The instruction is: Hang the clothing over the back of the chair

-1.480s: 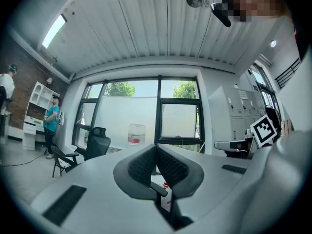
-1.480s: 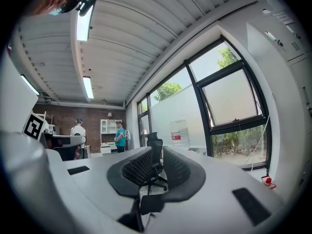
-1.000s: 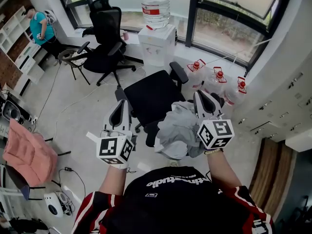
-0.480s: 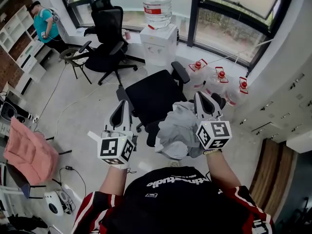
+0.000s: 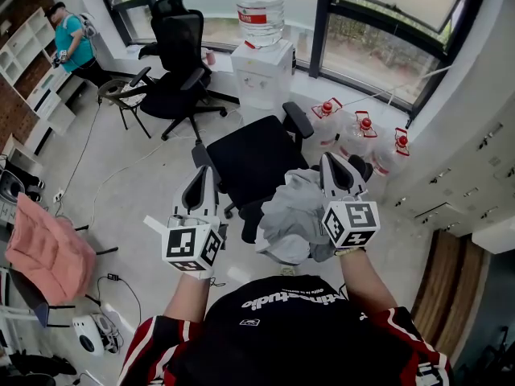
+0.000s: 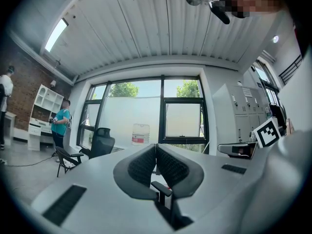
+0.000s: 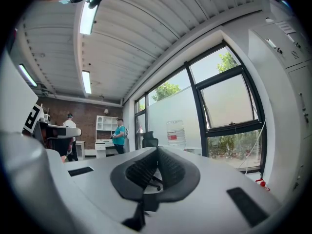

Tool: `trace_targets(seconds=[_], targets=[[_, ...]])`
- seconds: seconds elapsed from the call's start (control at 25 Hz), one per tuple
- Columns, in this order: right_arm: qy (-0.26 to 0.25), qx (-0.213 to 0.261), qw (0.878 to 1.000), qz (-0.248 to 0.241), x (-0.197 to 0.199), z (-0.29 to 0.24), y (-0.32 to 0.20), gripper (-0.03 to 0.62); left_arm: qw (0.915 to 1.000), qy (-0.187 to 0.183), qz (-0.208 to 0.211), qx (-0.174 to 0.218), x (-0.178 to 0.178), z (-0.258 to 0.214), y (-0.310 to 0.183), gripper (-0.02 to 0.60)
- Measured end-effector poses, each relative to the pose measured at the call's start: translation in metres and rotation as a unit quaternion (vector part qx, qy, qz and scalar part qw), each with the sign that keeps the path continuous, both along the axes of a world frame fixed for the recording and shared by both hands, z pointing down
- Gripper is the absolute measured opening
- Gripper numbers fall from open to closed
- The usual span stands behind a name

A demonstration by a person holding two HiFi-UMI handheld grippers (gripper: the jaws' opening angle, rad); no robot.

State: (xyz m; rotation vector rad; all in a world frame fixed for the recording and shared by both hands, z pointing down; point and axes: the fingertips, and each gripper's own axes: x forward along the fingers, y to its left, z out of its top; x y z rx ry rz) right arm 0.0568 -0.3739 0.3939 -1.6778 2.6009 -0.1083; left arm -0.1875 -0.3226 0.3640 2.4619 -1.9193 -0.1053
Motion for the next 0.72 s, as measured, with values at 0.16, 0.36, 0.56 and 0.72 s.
trace_targets(seconds=[0.16, 0.36, 0.56, 0.72], targets=[[0.000, -0.001, 1.000, 0.002, 0.001, 0.005, 0.000, 0.012, 1.0000, 0.000, 0.001, -0.001, 0.000, 0.001, -0.001, 0.023], [-0.004, 0.000, 1.000, 0.001, 0.002, 0.008, -0.001, 0.012, 1.0000, 0.002, 0.002, -0.004, 0.001, 0.006, -0.003, 0.024], [-0.015, -0.002, 1.000, -0.001, 0.002, 0.010, -0.001, 0.011, 0.9999, 0.004, 0.006, -0.008, 0.002, 0.010, -0.004, 0.025], [-0.024, -0.005, 1.000, -0.005, 0.003, 0.012, -0.002, 0.006, 0.9999, 0.005, 0.008, -0.008, 0.003, 0.011, -0.006, 0.024]])
